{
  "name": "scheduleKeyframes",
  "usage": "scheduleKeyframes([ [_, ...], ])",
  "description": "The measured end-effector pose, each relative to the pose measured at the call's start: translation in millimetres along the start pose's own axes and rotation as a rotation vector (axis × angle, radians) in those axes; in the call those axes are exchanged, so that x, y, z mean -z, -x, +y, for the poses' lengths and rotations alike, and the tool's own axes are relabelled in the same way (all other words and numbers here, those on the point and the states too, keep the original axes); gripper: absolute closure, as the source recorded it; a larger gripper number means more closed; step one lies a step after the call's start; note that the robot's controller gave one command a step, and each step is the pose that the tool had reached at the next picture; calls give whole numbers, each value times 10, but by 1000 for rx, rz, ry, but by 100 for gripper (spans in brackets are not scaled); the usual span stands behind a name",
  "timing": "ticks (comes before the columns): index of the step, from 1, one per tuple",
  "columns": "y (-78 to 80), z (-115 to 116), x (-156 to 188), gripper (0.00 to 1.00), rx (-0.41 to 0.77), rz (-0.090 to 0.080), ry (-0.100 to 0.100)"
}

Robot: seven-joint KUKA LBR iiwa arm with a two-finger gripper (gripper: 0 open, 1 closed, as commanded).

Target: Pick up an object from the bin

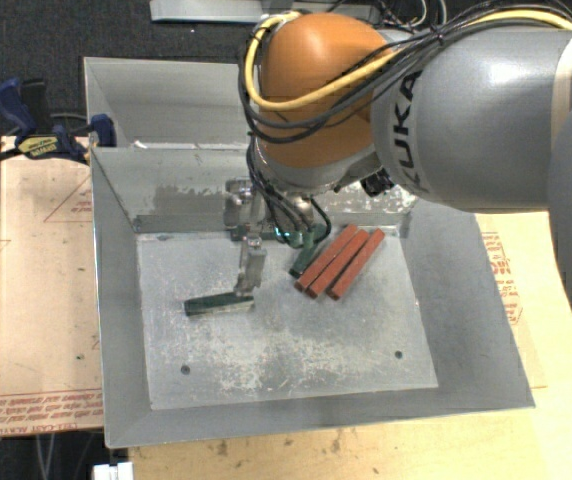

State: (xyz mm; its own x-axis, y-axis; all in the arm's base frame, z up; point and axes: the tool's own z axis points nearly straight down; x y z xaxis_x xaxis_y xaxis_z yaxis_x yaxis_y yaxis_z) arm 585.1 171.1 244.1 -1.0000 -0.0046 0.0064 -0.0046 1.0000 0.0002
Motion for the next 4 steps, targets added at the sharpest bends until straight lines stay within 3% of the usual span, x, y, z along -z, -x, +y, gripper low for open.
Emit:
scheduleKeyframes([
  [1, 16, -10, 48, 0, -4, -8, 1],
  [2, 7, -61, -624, 0, 9, -12, 3],
  [3, -69, -195, -871, 0, 50, -1, -1],
  [4, -9, -47, -1028, 0, 17, -8, 1],
])
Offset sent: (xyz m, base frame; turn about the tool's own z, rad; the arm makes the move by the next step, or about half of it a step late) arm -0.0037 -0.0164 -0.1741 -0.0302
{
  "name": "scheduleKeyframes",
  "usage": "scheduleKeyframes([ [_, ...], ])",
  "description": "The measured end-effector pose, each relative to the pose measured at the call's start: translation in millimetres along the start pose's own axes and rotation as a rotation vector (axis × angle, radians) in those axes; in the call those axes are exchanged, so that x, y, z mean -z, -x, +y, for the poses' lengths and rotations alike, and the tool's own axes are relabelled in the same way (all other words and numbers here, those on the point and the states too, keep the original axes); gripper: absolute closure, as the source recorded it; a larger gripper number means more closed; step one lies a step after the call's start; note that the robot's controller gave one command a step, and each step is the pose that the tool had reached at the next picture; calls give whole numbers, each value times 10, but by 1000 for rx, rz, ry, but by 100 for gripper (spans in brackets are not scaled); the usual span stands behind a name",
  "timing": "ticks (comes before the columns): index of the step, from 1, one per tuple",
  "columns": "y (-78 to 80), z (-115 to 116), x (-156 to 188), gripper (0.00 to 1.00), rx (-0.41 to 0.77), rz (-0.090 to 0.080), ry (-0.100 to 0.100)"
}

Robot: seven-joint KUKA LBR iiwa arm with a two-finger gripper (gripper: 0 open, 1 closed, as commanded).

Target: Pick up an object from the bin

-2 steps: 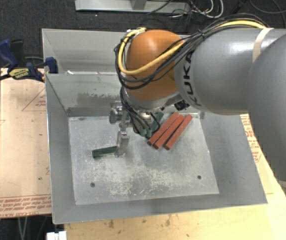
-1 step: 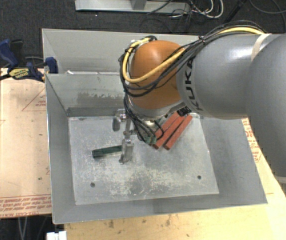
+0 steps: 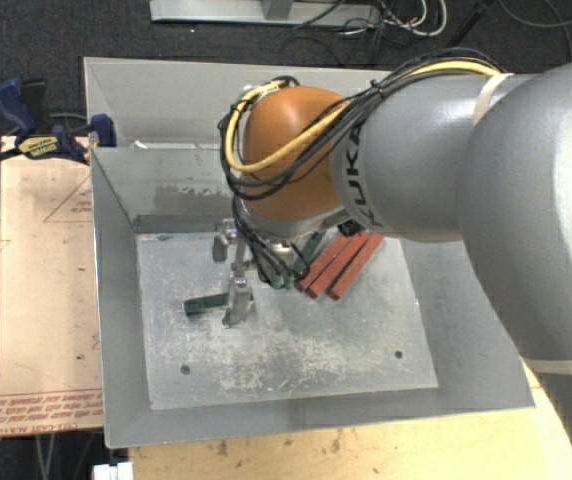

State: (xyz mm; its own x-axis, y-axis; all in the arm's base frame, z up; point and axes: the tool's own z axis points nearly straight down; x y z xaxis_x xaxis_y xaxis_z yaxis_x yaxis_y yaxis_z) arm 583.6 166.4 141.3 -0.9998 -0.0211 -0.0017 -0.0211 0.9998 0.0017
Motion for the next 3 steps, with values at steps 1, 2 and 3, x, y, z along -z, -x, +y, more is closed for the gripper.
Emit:
scheduleKeyframes([
  [1, -48, -13, -699, 0, -8, -1, 0],
  [2, -34, -3, -802, 100, 2, -1, 3],
  [3, -35, -5, -794, 100, 3, -3, 3],
])
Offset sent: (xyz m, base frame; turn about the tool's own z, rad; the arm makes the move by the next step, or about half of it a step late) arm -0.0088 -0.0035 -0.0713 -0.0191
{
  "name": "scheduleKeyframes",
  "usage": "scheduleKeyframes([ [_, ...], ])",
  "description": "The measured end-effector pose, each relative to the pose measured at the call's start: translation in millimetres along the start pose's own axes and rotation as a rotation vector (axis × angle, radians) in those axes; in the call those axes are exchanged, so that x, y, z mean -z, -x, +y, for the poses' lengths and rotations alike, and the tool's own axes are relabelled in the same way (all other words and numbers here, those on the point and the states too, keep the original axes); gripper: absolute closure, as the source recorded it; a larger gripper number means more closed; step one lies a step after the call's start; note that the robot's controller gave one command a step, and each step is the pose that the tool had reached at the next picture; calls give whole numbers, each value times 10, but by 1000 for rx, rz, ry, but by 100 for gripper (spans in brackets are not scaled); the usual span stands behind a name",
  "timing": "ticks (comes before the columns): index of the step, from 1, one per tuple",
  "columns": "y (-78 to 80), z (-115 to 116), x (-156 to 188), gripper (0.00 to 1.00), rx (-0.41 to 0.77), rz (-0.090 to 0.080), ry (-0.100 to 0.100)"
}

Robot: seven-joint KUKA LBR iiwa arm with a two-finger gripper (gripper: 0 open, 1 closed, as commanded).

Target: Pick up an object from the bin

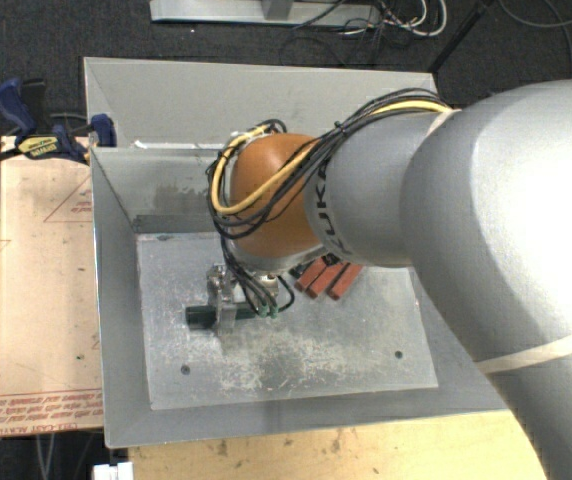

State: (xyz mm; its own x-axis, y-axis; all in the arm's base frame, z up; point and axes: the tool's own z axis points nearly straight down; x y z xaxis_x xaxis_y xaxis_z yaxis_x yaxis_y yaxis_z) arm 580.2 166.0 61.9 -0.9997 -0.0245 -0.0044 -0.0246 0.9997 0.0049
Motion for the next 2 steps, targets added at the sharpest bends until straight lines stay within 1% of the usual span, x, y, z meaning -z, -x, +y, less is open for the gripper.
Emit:
scheduleKeyframes([
  [1, -4, -1, 41, 100, 0, 0, -1],
  [2, -30, -9, 182, 100, 0, 7, -4],
])
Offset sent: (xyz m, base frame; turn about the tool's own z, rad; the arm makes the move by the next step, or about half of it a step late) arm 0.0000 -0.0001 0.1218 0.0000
